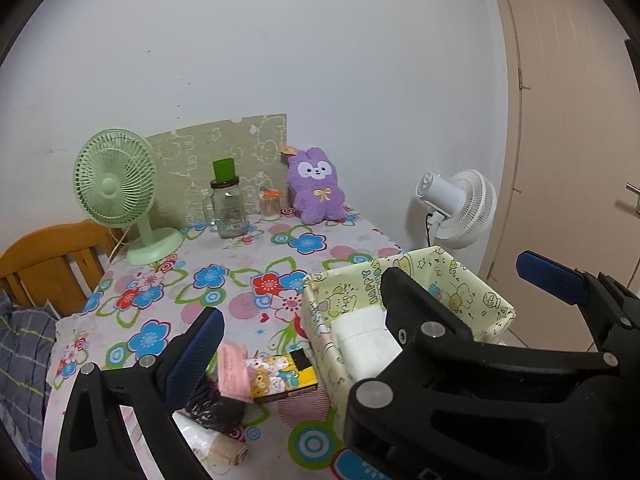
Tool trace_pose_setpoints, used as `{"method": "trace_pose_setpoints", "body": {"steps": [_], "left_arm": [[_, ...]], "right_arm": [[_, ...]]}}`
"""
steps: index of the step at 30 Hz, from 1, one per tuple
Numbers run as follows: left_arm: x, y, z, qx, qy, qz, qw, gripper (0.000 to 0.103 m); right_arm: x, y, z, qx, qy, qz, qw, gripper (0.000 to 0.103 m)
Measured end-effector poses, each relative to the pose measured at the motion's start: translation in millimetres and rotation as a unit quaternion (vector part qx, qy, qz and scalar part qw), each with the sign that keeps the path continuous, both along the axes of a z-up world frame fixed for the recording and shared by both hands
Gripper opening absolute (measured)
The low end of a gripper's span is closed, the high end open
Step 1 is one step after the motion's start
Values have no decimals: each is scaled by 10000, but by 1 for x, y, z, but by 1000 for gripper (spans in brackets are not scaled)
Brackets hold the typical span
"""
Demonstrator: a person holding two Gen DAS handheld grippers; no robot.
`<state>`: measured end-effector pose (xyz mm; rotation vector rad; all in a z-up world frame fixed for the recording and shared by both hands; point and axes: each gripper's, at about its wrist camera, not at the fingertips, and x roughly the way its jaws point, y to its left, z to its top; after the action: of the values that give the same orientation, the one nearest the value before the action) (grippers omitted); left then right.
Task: Organize soft objects
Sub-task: 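Withdraw both open tools from the gift box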
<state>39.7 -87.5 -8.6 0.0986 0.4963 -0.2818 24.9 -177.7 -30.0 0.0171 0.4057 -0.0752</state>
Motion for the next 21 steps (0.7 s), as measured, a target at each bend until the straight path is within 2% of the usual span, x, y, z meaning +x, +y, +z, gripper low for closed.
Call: {"method": "trace_pose_setpoints", "body": {"steps": [12,21], "left_arm": [[-12,25,-5,76,-23,140,9999,101],[-18,43,-18,-14,50,255,9997,99]], "right_arm": [[-8,25,-10,22,64,181,9998,103],[-12,40,-23,16,67,352,9994,103]]}}
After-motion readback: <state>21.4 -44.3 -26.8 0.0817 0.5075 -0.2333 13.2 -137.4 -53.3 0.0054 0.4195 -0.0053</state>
